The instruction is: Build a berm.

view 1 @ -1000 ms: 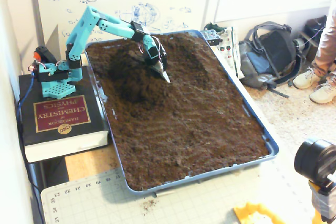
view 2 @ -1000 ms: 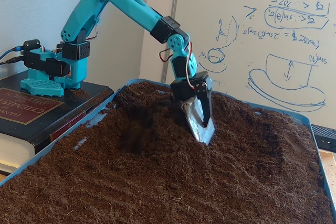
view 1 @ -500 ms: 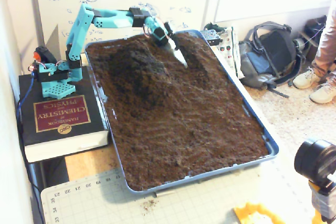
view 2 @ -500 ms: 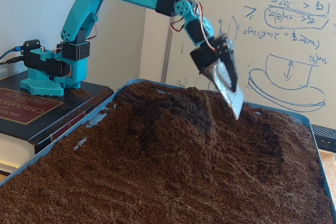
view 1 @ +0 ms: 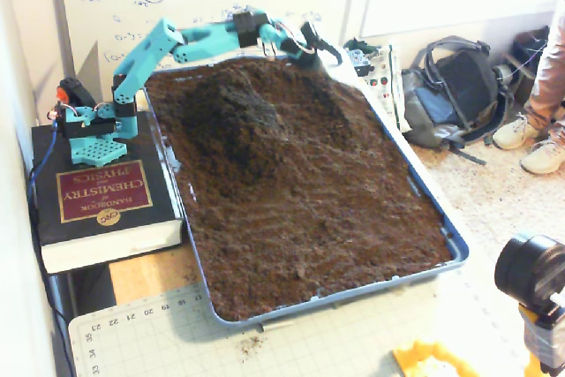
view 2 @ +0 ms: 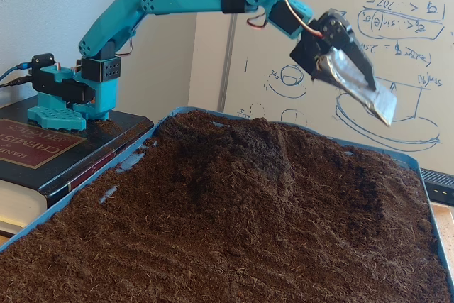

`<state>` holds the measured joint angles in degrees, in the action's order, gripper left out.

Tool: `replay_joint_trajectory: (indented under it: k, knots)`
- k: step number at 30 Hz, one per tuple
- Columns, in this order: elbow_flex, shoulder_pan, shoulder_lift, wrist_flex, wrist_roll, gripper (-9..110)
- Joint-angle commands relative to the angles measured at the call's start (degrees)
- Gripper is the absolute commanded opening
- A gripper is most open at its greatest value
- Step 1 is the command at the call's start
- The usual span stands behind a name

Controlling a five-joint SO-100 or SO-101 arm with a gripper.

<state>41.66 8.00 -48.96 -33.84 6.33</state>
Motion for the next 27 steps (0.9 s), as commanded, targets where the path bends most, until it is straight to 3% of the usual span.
replay_joint_trajectory:
  k: [1,6,11,19,27]
  knots:
    - [-6.0,6.2,-0.4,0.3,5.8,0]
    - [-6.0,10.5,2.6,0.4,14.6,0]
    - [-5.7,12.4,6.6,0.4,14.8,0]
    - [-6.5,14.3,13.9,1.8,5.5,1]
    - [-6.6,14.1,22.7,16.4,-1.6,1]
